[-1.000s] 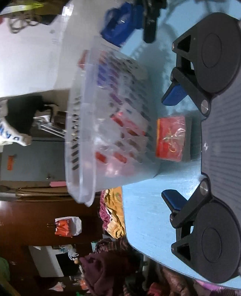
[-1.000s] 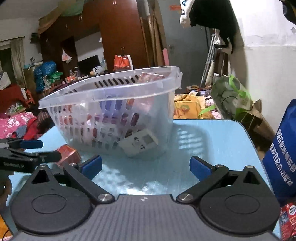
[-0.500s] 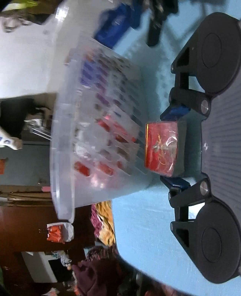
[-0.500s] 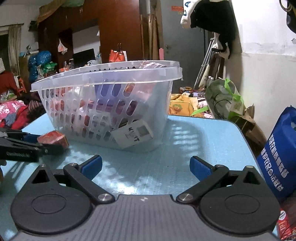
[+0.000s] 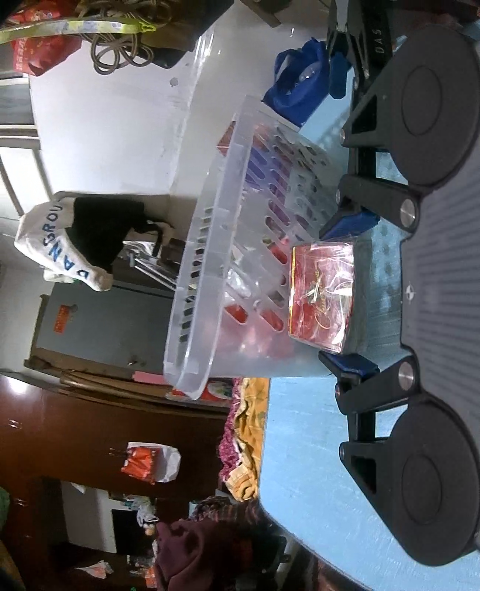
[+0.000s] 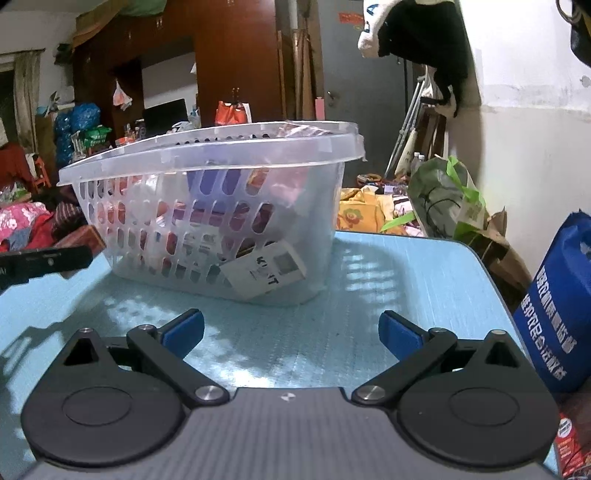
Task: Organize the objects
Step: 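Carry the red box over the white basket and open the left tool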
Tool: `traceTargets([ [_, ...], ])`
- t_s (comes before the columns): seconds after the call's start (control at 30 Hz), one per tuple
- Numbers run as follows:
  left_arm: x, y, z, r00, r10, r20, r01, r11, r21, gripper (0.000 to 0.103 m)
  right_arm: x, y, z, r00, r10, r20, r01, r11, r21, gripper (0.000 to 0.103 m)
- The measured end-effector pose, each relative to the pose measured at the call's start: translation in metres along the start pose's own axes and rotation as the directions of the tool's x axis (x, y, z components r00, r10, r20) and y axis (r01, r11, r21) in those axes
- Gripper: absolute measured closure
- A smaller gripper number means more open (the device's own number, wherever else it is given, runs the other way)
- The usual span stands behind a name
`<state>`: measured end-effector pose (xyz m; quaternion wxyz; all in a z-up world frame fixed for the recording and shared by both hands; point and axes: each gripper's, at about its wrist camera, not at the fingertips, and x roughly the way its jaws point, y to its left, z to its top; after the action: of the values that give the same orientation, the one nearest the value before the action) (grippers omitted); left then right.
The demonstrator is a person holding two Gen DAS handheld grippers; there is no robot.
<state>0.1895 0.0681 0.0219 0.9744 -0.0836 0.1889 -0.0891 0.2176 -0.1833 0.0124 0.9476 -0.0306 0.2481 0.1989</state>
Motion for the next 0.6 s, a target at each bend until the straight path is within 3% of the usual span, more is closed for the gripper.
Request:
traceTargets([
  [0.27,-0.011,0.000,0.000,0.999,-0.016,0.051,0.015,1.000,0.017,0.037,-0.005,-0.007,0.000,0.999,0.017,0.031,-0.018,0.999,0.048,0.000],
  [0.4,-0.033,-0.006,0.003,0.987,-0.051,0.150,0.046,0.998,0.041,0.037,-0.010,-0.011,-0.001,0.998,0.037,0.051,-0.041,0.996,0.074,0.000],
  [0.53,-0.052,-0.020,0.031,0.980,-0.078,0.183,0.069,0.996,0.056,0.037,-0.048,-0.006,0.005,0.976,0.078,0.204,-0.095,0.993,0.074,0.000],
  [0.6,-0.052,-0.028,0.057,0.979,-0.067,0.191,0.056,0.996,0.062,0.037,-0.070,-0.005,0.027,0.953,0.144,0.266,-0.176,0.980,0.098,0.000],
])
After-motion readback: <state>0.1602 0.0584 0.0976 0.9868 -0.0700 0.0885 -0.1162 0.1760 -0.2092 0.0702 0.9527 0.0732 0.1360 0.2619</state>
